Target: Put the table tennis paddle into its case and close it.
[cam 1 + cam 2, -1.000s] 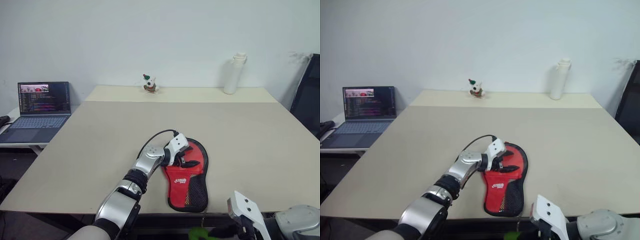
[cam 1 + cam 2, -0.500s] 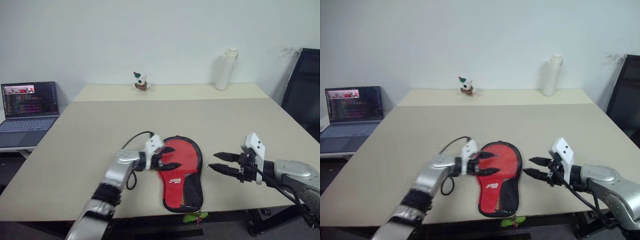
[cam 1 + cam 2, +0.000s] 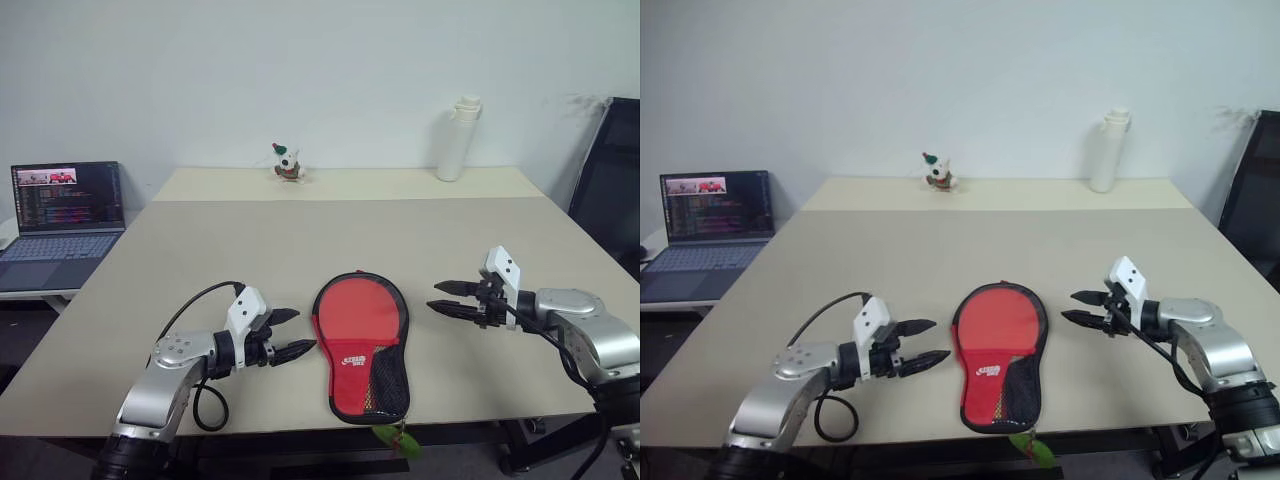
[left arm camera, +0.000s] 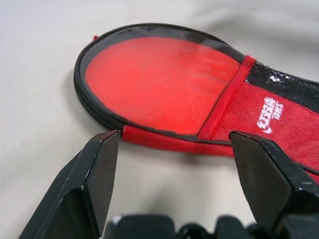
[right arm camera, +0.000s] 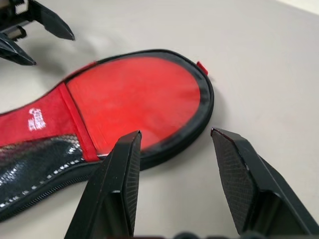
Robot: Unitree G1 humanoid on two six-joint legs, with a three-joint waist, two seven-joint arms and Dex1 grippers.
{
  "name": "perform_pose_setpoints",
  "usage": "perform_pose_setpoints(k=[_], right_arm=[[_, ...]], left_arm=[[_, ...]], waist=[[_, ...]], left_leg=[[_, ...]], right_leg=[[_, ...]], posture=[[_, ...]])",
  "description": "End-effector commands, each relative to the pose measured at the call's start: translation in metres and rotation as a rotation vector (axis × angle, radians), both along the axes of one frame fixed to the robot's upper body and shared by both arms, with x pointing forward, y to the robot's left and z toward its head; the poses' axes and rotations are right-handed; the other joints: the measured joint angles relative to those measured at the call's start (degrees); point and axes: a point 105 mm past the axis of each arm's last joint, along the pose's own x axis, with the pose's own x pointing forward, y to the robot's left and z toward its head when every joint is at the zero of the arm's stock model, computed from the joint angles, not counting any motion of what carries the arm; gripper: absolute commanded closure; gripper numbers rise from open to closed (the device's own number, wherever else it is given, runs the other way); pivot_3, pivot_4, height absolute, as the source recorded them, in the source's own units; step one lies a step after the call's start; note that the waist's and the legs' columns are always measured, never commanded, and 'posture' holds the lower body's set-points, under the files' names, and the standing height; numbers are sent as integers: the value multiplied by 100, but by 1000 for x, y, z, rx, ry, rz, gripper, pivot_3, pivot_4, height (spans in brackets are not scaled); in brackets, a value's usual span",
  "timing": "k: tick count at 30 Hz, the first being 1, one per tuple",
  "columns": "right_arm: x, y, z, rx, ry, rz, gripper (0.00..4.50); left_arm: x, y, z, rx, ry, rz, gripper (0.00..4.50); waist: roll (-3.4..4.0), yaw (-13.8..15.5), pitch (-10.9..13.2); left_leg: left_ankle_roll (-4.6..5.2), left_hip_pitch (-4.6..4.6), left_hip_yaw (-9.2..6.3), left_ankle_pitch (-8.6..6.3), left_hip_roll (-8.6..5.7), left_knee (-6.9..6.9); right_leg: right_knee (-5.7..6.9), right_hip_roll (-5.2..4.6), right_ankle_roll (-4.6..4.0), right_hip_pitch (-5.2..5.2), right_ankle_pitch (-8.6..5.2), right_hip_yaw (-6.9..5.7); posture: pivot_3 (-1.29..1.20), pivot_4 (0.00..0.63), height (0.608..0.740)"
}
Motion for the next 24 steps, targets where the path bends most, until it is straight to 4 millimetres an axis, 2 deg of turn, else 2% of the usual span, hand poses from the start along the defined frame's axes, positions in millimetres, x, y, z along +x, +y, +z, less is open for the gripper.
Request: perform_pose_setpoints(k=[1, 8, 12, 15, 18, 24], right_arm=[[4, 2, 8, -16, -55, 42, 2108], [6, -17, 7, -36, -51, 6, 2108], [6, -41, 10, -63, -48, -43, 2108], [7, -51, 16, -76, -59, -80, 2108], [5, -49, 23, -76, -81, -96, 2108], [-8, -42, 24, -73, -59, -85, 2108]], left_arm=[[-1, 6, 21, -2, -94, 35, 695], [1, 6, 27, 0, -138, 75, 695], [9, -4, 30, 12, -162, 94, 695], [16, -7, 33, 28, -185, 98, 695], [22, -4, 31, 43, -191, 95, 695], [27, 8, 25, 45, -181, 148, 695]], waist=[[0, -1, 0], [0, -3, 0], [0, 8, 0], [0, 14, 0], [1, -7, 0], [4, -29, 1]], left_leg=[[0, 0, -1, 0, -1, 0], [0, 2, 4, 0, -1, 0], [0, 2, 3, 0, -2, 0], [0, 1, 2, 0, -7, 2], [0, 5, 5, 0, -6, 2], [0, 8, 2, 0, 3, -2]], right_leg=[[2, 0, 0, 0, 0, 0], [4, -1, -2, 0, 1, 2], [3, -2, -2, 1, 2, 3], [3, -5, -7, 3, 5, 2], [5, -3, -6, 4, 5, 2], [7, 5, -5, 2, 3, 6]], posture=[[0, 150, 740], [0, 150, 740], [0, 150, 740], [0, 150, 740], [0, 150, 740], [0, 150, 740]])
